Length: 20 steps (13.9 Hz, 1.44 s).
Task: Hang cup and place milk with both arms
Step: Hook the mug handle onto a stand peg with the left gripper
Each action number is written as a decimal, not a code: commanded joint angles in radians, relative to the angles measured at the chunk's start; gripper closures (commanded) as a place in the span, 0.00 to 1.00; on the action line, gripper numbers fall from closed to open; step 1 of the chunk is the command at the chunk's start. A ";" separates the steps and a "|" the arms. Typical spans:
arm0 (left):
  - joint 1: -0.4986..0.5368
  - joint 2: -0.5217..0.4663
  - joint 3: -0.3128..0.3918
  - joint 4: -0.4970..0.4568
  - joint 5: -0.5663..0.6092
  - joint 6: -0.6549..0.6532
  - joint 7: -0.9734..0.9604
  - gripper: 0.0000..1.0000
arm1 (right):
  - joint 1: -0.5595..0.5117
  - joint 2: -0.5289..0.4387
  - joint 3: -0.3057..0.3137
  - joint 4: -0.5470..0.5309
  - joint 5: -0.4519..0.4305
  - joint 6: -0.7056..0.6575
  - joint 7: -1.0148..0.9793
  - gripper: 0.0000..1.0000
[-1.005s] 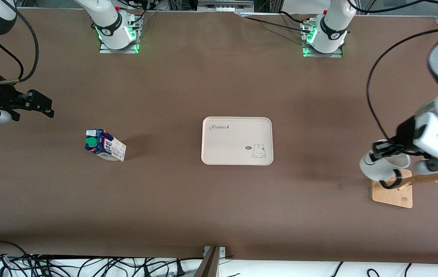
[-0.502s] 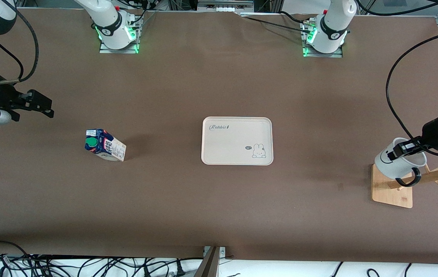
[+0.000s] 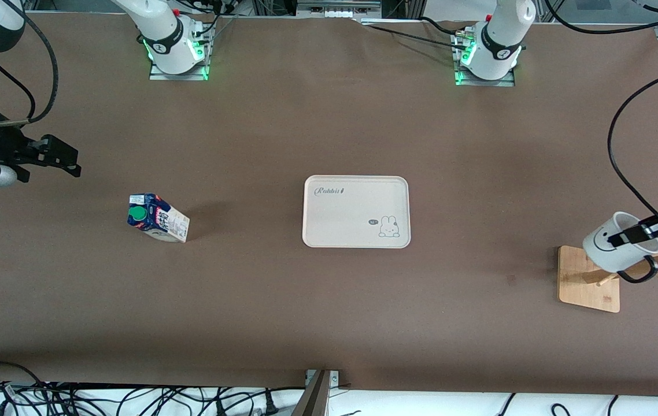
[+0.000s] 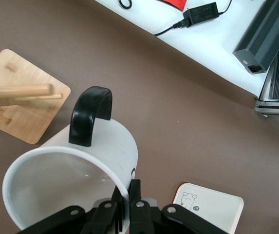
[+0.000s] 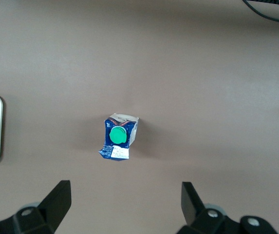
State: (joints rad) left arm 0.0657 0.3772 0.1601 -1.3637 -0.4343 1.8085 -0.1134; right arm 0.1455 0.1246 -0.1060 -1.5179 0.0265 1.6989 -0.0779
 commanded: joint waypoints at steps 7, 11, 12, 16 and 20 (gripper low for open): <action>0.020 0.022 -0.002 -0.002 -0.050 0.015 0.029 1.00 | 0.000 0.012 0.006 0.028 0.007 -0.008 -0.003 0.00; 0.022 0.020 -0.001 0.003 -0.050 0.028 0.029 1.00 | 0.000 0.012 0.006 0.028 0.007 -0.008 -0.002 0.00; 0.022 0.022 0.001 0.003 -0.052 0.029 0.031 1.00 | -0.001 0.012 0.006 0.028 0.007 -0.008 -0.003 0.00; 0.025 0.020 0.006 0.002 -0.050 0.066 0.109 1.00 | -0.001 0.012 0.006 0.028 0.007 -0.008 -0.003 0.00; 0.031 0.020 0.009 -0.003 -0.076 0.066 0.109 1.00 | -0.001 0.012 0.006 0.028 0.007 -0.008 -0.002 0.00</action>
State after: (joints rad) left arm 0.0875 0.4023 0.1672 -1.3638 -0.4625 1.8694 -0.0351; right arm 0.1475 0.1246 -0.1034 -1.5177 0.0266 1.6991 -0.0779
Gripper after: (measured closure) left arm 0.938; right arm 0.000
